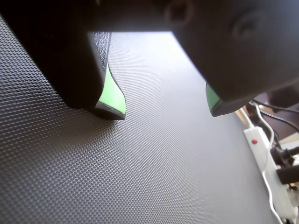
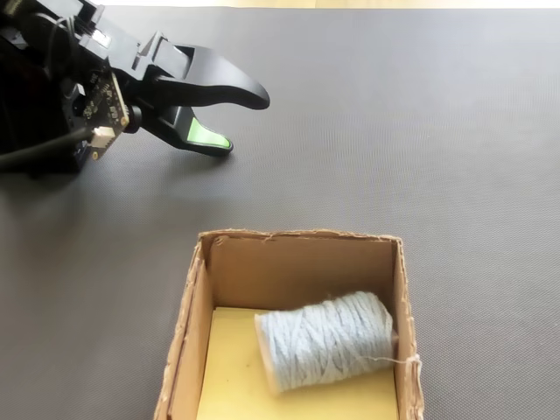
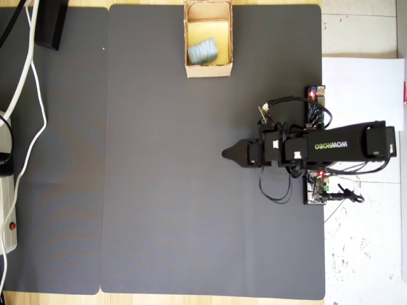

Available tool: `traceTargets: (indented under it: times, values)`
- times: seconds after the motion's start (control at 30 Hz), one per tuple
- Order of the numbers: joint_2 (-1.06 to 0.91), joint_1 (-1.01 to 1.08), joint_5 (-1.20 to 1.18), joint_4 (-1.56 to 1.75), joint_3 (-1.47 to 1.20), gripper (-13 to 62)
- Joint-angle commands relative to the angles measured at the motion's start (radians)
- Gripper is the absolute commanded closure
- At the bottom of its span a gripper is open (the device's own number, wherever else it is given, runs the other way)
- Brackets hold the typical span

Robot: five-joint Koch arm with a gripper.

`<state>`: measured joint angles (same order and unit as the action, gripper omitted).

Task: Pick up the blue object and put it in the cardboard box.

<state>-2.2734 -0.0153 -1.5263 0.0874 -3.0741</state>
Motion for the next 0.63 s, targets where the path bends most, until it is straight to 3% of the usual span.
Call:
traceTargets:
  times: [0.0, 0.6]
  values:
    - [-0.094, 0.006, -0.018, -0.055, -0.043, 14.9]
    - [-0.092, 0.026, -0.015, -0.135, -0.043, 15.2]
